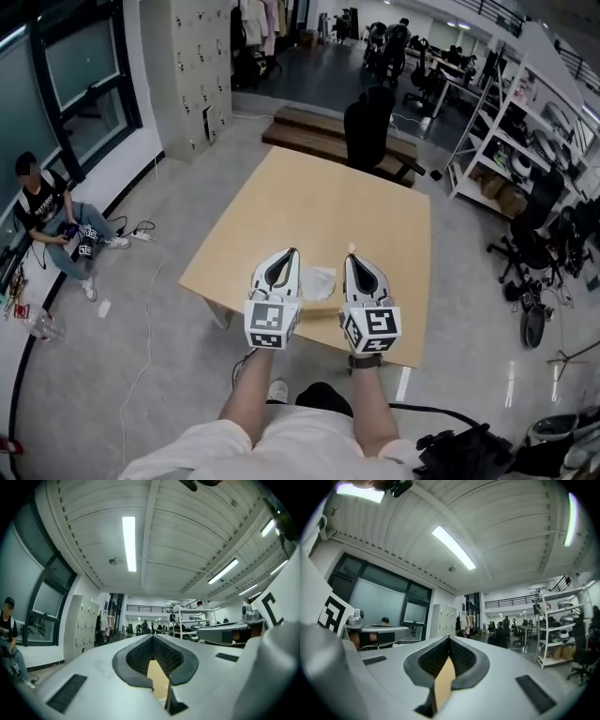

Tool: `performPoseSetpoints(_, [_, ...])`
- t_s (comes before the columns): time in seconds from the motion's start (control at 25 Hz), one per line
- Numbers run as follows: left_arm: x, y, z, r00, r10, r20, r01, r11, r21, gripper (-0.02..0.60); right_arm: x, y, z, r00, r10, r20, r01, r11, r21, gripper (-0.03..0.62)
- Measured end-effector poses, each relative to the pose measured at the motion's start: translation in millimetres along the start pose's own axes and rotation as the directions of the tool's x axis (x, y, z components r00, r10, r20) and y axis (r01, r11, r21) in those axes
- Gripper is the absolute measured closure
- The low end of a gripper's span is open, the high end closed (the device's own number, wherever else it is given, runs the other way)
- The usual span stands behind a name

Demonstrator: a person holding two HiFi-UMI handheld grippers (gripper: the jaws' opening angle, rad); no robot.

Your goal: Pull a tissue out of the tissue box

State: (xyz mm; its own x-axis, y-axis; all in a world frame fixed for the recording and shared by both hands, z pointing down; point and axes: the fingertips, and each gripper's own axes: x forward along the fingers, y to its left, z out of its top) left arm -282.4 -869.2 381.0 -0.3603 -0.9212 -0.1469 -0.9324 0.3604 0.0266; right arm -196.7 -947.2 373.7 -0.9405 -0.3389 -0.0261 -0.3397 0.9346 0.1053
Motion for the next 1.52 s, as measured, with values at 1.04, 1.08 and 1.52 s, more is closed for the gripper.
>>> performPoseSetpoints(1.04, [92, 85, -200, 0.909, -0.007, -0.416, -0.014, 0.999, -0.047, 0.583, 68, -117, -200, 0.843, 0.169, -0.51, -0.189, 0.982, 0.014, 0.423])
performPoseSetpoints(1.08, [93, 88, -205, 0.906, -0.002, -0.422, -0.021, 0.999, -0.05, 0.583, 70, -116, -208, 0.83, 0.188, -0.525, -0.206, 0.978, 0.026, 0.376])
performPoseSetpoints(1.52, [109, 69, -246, 0.868, -0.078, -0.49, 0.009, 0.99, -0.141, 0.583, 91, -79, -285, 0.669, 0.319, -0.671, -0.364, 0.928, 0.078, 0.273])
